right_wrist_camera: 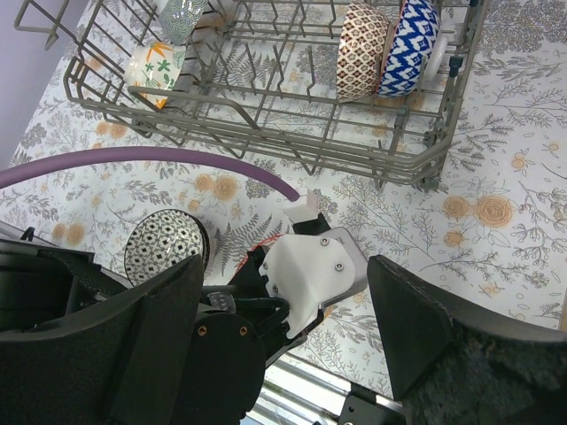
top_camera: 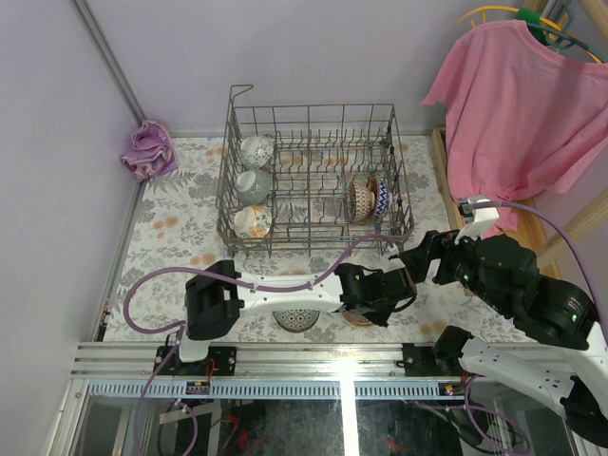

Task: Load the bowls into the dish rack
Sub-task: Pick up the bowl from the center of the board.

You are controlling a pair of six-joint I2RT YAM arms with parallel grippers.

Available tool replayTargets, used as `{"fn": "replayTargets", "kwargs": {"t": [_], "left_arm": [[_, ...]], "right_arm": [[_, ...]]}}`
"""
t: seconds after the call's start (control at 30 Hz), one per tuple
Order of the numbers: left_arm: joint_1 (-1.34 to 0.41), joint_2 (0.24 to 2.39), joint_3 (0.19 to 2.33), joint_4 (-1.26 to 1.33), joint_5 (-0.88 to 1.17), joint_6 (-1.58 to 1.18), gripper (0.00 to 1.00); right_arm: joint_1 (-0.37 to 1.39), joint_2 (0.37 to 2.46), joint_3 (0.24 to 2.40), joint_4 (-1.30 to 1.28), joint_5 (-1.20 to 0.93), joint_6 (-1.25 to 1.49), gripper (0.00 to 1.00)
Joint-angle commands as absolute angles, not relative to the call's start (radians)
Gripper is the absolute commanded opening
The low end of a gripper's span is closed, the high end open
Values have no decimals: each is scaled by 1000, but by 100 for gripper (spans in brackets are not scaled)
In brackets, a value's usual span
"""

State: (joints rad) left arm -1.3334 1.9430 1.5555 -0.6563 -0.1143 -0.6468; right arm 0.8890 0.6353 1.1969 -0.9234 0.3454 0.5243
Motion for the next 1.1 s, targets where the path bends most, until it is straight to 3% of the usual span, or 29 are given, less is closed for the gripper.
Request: {"fn": "replayTargets", "kwargs": {"t": [0.0, 0.23, 0.4, 0.8, 1.07], "left_arm": [[-1328, 1900, 1586, -682, -148, -644, 13], [-1328, 1880, 1593, -692, -166, -645, 0], [-1328, 1873, 1615, -708, -177, -639, 0], [-1326, 1905, 1629, -711, -157, -632, 20], [-1327, 1912, 1631, -708, -146, -630, 21]], "right_arm": [[891, 632, 1198, -896, 327, 527, 82], [891, 631, 1198, -896, 326, 528, 82], [890, 634, 1200, -895, 324, 529, 82], [891, 640, 1195, -888, 322, 524, 82], [891, 640, 1197, -888, 320, 522, 82]]}}
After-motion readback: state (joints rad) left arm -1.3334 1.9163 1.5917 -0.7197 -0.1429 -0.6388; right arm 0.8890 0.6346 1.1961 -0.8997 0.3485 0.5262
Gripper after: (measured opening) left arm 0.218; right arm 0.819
